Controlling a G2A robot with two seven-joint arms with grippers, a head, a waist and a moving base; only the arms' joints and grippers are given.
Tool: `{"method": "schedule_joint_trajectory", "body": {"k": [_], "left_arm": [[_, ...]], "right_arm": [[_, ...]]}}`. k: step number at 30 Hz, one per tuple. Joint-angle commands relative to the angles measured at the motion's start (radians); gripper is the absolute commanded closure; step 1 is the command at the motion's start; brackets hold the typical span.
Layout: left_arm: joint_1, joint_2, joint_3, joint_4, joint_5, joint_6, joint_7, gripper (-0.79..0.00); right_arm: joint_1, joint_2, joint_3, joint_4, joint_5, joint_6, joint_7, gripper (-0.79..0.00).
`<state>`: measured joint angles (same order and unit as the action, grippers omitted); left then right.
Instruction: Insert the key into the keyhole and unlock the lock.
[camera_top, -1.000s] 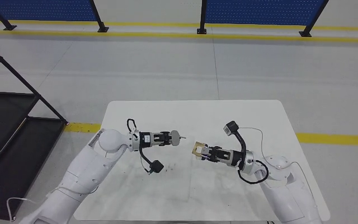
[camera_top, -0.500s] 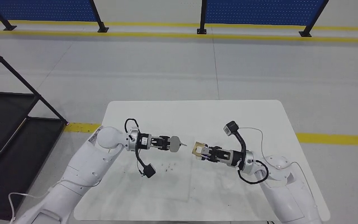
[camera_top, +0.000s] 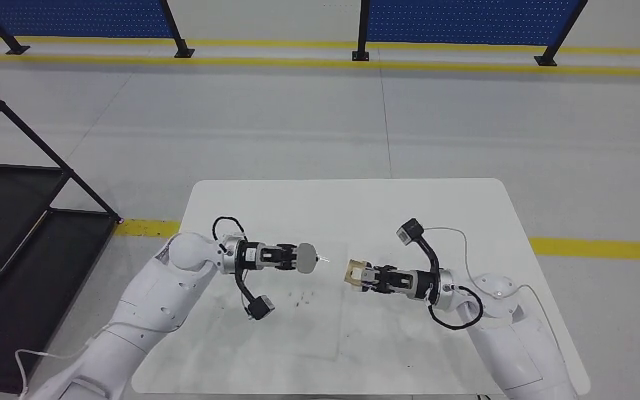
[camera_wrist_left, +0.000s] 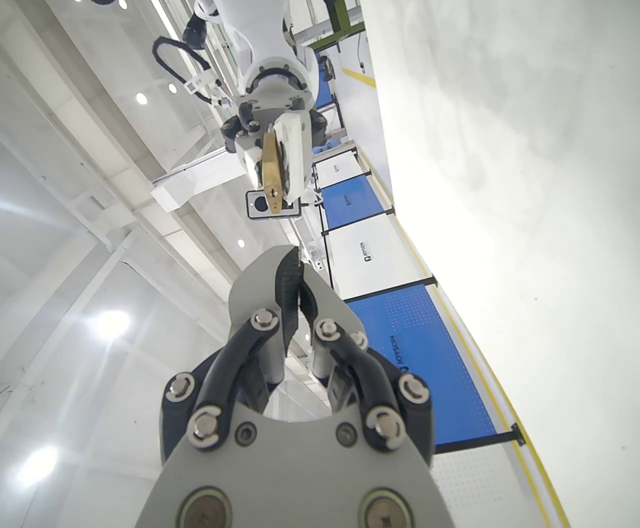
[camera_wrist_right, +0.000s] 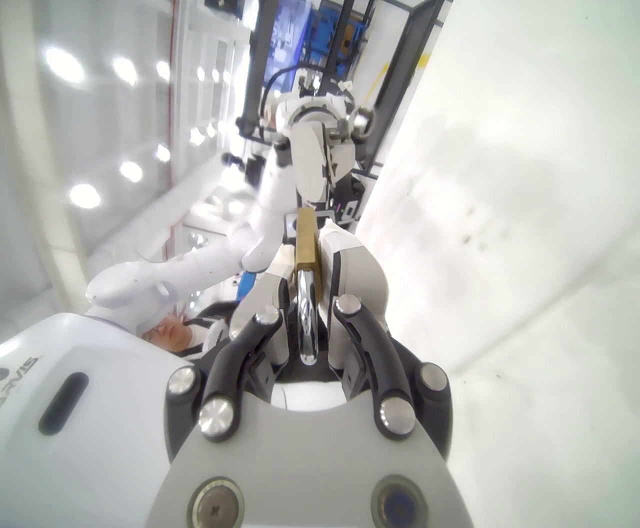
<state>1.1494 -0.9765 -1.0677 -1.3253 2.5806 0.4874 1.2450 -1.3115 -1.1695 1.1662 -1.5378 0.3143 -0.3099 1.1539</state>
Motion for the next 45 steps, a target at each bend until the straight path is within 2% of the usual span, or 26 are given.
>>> {"method": "schedule_joint_trajectory", "body": {"k": [1,13,25,45], "left_arm": [[0.002,-0.002,0.01,0.004,-0.025,0.014,0.018,0.0],[0.01,-0.008,0.031,0.015,-0.094,0.052,0.036,0.0],[-0.007,-0.013,0.06,0.031,-0.103,0.053,0.034,0.0],[-0.022,-0.012,0.078,0.041,-0.098,0.053,0.035,0.0]], "right_arm": [[0.02,0.0,-0.014,0.025,-0.001,-0.016,0.035,0.0],[0.086,-0.013,-0.083,0.099,0.028,-0.023,-0.014,0.0],[0.102,-0.017,-0.113,0.124,0.058,-0.063,-0.02,0.0],[0.103,-0.01,-0.124,0.119,0.056,-0.069,-0.022,0.0]]}}
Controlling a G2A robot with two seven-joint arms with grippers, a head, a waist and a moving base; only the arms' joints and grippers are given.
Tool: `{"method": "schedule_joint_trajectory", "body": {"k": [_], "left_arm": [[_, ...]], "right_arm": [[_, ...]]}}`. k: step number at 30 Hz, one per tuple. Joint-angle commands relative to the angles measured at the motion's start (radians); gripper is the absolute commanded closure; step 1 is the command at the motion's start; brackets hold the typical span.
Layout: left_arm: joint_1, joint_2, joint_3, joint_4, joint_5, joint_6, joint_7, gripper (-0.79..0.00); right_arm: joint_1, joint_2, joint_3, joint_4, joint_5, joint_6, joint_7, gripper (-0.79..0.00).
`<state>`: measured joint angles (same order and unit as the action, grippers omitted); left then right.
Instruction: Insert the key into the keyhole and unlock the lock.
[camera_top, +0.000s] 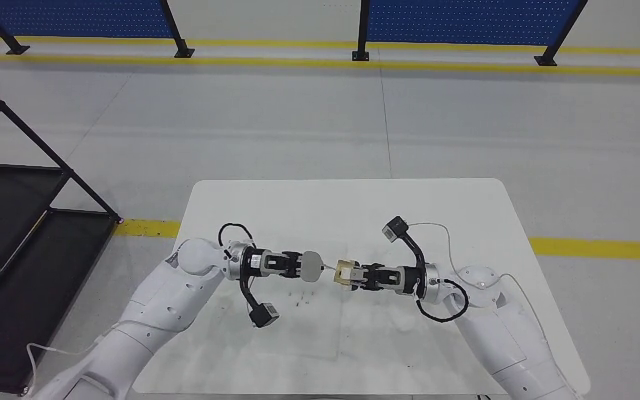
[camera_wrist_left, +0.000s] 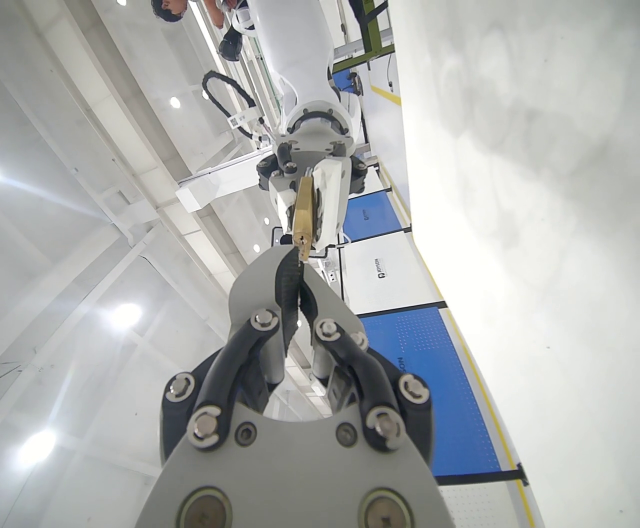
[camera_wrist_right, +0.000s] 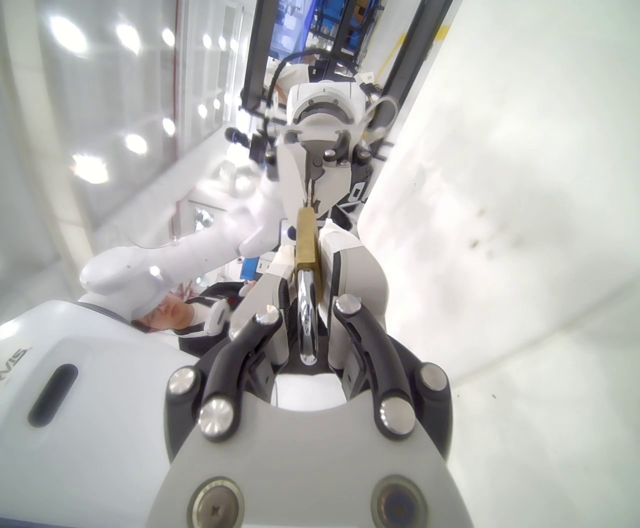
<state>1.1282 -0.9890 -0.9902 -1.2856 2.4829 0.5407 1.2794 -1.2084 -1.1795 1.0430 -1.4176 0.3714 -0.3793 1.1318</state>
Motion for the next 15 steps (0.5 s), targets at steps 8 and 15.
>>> {"method": "schedule_joint_trajectory", "body": {"k": [8,15], "left_arm": [[-0.005,0.001,0.008,0.004,0.0,-0.002,0.002,0.0],[-0.007,0.002,0.01,0.002,0.0,-0.001,0.001,0.0]], "right_arm": [[0.001,0.003,-0.007,-0.004,-0.003,0.007,0.002,0.0],[0.004,0.005,-0.011,-0.006,-0.003,0.006,-0.001,0.0]]}}
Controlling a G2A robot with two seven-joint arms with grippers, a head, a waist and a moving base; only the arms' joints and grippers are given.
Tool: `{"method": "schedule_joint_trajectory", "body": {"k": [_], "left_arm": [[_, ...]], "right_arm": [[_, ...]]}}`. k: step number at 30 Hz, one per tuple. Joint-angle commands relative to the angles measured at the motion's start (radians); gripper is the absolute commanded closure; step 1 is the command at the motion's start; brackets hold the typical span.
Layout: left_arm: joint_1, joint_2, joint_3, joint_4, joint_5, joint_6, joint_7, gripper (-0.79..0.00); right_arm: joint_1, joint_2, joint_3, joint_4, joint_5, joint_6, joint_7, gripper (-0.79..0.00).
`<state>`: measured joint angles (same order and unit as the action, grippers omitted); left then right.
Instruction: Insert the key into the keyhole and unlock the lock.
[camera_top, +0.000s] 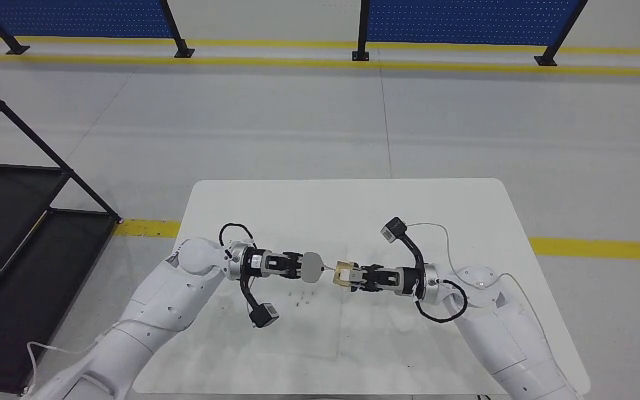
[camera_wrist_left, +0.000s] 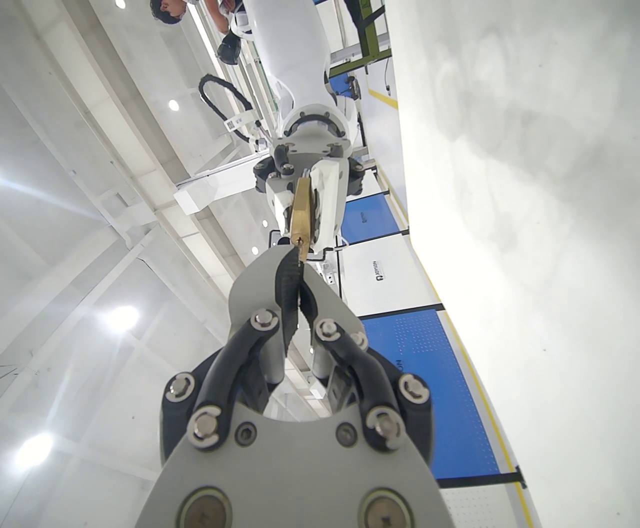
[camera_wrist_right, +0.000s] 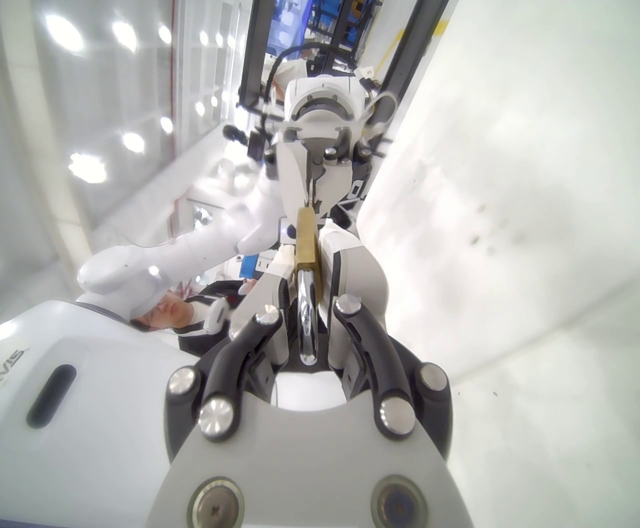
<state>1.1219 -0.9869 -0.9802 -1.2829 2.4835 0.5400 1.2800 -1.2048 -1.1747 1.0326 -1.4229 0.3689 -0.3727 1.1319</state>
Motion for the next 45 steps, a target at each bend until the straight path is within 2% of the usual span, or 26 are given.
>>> {"method": "schedule_joint_trajectory", "body": {"k": [1,32,33,34,40,45], "left_arm": [[-0.001,0.001,0.001,-0.001,0.0,-0.001,0.001,0.0],[-0.032,-0.007,0.049,0.015,0.005,0.007,-0.007,0.0],[-0.033,-0.008,0.049,0.017,0.003,0.007,-0.007,-0.437],[-0.034,-0.008,0.05,0.018,0.001,0.007,-0.007,-0.785],[-0.034,-0.005,0.029,0.029,-0.049,-0.003,-0.005,-0.785],[-0.038,0.005,-0.003,0.034,-0.095,-0.091,0.037,-0.785]], "right_arm": [[0.0,0.001,-0.001,0.0,-0.001,0.001,-0.002,0.0],[0.01,0.007,-0.025,-0.005,-0.006,0.011,-0.015,0.0],[0.01,0.007,-0.025,-0.005,-0.005,0.011,-0.016,0.0],[0.01,0.007,-0.025,-0.005,-0.005,0.01,-0.018,0.0],[0.008,0.01,-0.021,-0.005,-0.011,0.005,-0.029,0.0],[0.006,0.012,-0.018,-0.007,-0.017,0.005,-0.037,0.0]]}}
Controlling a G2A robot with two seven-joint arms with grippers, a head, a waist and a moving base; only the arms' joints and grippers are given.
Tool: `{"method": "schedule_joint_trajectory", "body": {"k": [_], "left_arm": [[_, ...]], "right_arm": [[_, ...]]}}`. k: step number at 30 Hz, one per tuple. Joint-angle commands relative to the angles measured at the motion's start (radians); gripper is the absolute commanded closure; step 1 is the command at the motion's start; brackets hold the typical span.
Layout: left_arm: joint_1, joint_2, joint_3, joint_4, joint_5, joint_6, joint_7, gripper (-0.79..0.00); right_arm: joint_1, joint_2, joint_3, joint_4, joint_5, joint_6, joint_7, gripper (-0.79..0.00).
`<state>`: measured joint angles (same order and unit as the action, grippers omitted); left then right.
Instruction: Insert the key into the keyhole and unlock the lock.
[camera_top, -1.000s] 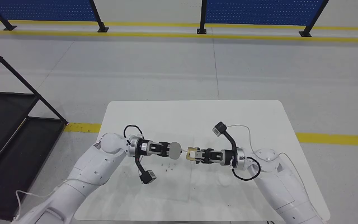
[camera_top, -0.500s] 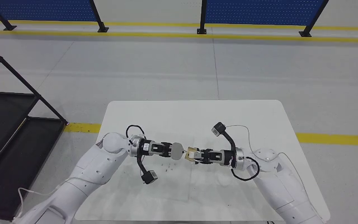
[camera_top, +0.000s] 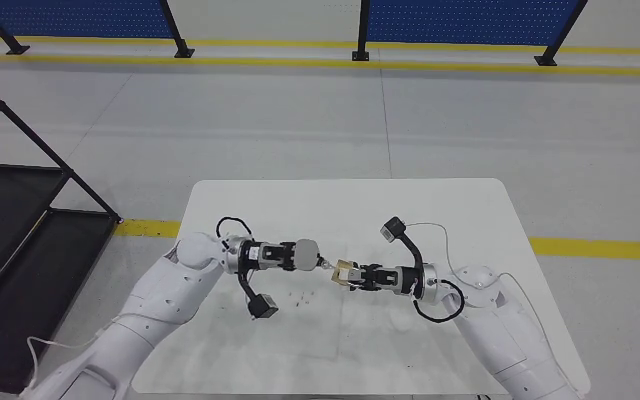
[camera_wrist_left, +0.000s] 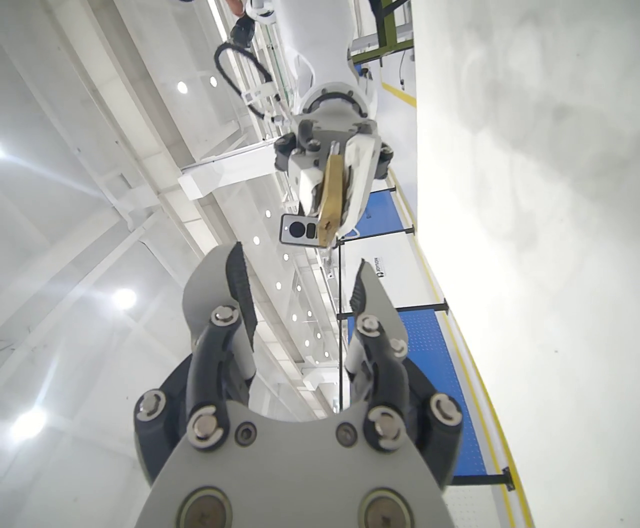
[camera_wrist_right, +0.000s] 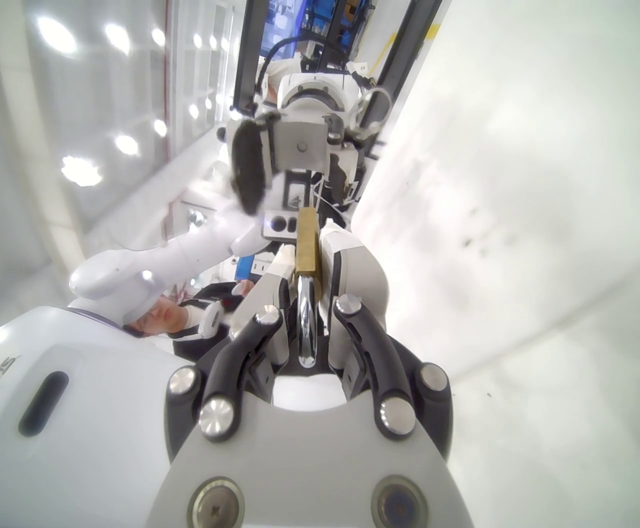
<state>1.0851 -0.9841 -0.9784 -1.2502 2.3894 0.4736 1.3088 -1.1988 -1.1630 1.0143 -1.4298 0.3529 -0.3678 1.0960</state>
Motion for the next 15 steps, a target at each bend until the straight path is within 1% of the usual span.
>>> {"method": "schedule_joint_trajectory", "body": {"k": [1,4,7,8,15], "left_arm": [[-0.005,0.005,-0.01,0.0,0.001,-0.05,0.011,-0.785],[-0.016,0.012,-0.016,-0.009,0.017,-0.167,0.015,-0.785],[-0.023,0.014,-0.017,-0.009,-0.033,-0.31,0.025,-0.785],[-0.019,0.013,-0.017,0.002,-0.08,-0.352,0.029,-0.785],[-0.02,0.012,-0.017,0.004,-0.09,-0.363,0.029,-0.785]], "right_arm": [[-0.001,0.001,0.001,-0.001,-0.001,0.001,-0.002,0.0],[-0.003,0.002,0.003,-0.002,-0.006,0.0,-0.01,0.0],[-0.006,0.003,0.003,-0.002,0.003,0.002,-0.011,0.0],[-0.006,0.003,0.003,-0.001,0.006,0.004,-0.01,0.0],[-0.006,0.003,0.003,-0.001,0.006,0.005,-0.01,0.0]]}}
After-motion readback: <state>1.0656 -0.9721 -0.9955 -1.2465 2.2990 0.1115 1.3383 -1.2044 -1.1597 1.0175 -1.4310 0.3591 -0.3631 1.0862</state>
